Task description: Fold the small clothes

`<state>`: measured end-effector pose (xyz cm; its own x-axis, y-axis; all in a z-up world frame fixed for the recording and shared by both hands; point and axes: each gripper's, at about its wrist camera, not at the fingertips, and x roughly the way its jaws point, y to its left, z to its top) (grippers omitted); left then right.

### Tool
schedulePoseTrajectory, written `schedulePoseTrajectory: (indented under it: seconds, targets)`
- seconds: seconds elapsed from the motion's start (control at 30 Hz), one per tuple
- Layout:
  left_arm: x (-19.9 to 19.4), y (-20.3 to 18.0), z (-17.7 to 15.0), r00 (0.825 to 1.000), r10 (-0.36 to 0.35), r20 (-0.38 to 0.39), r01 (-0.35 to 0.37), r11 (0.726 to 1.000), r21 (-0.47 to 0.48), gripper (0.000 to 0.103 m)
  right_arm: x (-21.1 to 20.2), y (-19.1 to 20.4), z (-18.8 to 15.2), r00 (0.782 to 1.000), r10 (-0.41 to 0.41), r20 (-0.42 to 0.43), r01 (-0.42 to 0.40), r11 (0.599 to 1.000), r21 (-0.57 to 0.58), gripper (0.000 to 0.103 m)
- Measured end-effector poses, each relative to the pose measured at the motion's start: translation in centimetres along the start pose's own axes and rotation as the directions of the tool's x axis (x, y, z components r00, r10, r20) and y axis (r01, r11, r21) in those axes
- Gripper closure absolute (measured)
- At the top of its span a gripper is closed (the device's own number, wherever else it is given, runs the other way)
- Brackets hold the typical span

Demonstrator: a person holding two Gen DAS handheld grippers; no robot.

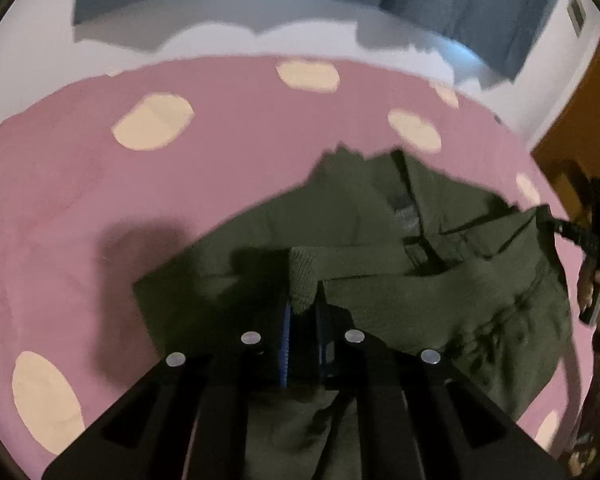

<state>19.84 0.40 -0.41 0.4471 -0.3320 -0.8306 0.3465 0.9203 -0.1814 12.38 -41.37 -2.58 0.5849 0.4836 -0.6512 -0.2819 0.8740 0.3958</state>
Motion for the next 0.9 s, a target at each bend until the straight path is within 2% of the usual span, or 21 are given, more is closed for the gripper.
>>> schedulePoseTrajectory:
  seconds: [0.13, 0.23, 0.37, 0.53, 0.63, 0.9]
  targets:
    - [-2.2, 0.0, 2.5, 0.995, 0.039, 0.094, -0.037, 0.999, -0.019, 0.093, -1.9, 0.9, 3.0, 0.995, 0.000, 0.103, 0.001, 1.000, -0.010, 0.095]
    - [-1.7, 0.0, 4.2, 0.989, 0.075, 0.126, -0.074, 0.997, -0.017, 0.093, -1.4, 0.5, 5.0, 0.992, -0.006, 0.125, 0.004, 1.000, 0.014, 0.095]
    - [2.0, 0.3, 4.9, 0.987, 0.140, 0.085, -0.138, 0.990, -0.024, 0.093, 2.6, -1.3, 5.9, 0.997, -0.053, 0.056, 0.049, 0.997, 0.066, 0.095]
    - [6.3, 2.1, 3.6, 0.988, 0.154, 0.016, -0.153, 0.986, -0.073, 0.093, 6.5, -3.9, 4.7, 0.997, -0.072, -0.028, 0.075, 0.989, 0.127, 0.095]
    - [6.9, 2.9, 3.1, 0.991, 0.131, 0.016, -0.128, 0.986, -0.110, 0.093, 8.0, -5.3, 4.0, 0.996, -0.063, -0.064, 0.072, 0.984, 0.163, 0.095]
    - [8.1, 2.7, 2.4, 0.986, 0.165, 0.020, -0.162, 0.982, -0.098, 0.092, 9.8, -7.2, 3.2, 0.996, -0.016, -0.091, 0.038, 0.970, 0.242, 0.094]
